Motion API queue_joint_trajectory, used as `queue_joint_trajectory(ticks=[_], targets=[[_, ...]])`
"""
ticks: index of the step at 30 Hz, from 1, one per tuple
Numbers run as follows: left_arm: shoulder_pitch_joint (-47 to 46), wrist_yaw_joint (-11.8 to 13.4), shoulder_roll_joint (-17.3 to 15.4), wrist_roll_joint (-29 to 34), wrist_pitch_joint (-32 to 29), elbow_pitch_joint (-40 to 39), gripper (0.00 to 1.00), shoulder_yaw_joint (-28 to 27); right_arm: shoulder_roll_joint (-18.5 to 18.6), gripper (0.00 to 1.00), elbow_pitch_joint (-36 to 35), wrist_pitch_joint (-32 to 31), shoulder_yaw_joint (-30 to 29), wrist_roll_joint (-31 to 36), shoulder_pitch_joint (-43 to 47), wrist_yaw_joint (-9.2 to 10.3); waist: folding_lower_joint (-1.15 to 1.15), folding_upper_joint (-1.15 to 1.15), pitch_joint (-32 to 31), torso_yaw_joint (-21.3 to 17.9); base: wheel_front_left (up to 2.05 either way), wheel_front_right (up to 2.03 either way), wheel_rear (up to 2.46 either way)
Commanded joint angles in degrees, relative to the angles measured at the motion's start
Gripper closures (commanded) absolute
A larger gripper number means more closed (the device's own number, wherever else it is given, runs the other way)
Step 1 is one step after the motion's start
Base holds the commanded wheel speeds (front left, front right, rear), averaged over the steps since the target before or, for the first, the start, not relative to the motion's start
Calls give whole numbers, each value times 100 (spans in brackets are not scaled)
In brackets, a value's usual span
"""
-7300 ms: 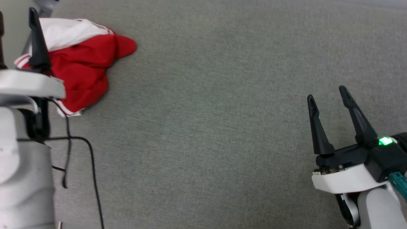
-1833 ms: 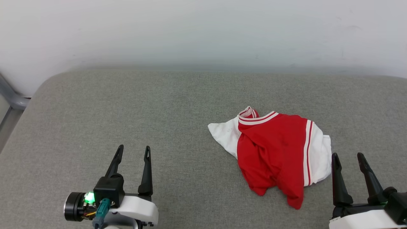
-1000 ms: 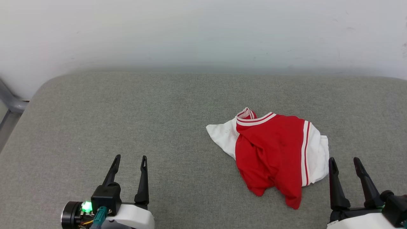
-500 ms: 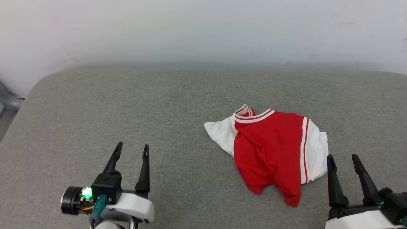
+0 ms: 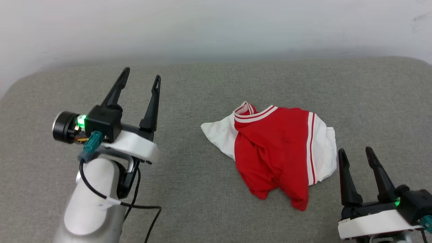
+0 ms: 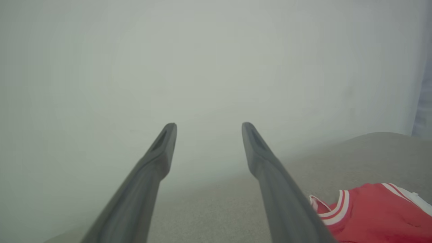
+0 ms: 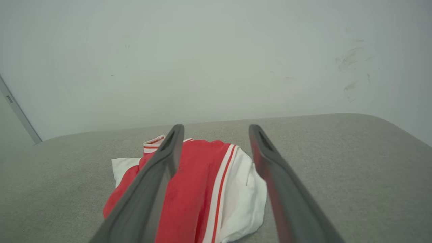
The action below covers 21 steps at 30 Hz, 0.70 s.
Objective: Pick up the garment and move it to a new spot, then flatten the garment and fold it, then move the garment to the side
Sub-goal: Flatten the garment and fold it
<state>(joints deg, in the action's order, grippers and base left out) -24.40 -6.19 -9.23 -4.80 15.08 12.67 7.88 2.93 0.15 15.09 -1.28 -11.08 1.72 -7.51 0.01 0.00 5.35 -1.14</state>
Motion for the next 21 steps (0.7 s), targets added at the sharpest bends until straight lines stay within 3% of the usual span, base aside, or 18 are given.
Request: queue_joint_trajectory(ticks=[1,5,9,21], targets=[[-192,-39,-70,-30,13,114,0,60,-9,0,-28,12,34,39,-136,4,-1,0,124,-124,0,0,0],[-895,-111,-282,-225,-163,554,0,349,-9,0,-59,12,55,36,-241,4,-1,0,309,-298,0,0,0],[-1573,-120,-500,-706,-794,917,0,1026,-10,0,-80,12,60,32,-344,4,-1,0,482,-448,0,0,0],[-3010,-120,-1401,-2813,-3789,1378,0,3556,-8,0,-121,12,98,-28,-631,4,-1,0,932,-787,0,0,0]])
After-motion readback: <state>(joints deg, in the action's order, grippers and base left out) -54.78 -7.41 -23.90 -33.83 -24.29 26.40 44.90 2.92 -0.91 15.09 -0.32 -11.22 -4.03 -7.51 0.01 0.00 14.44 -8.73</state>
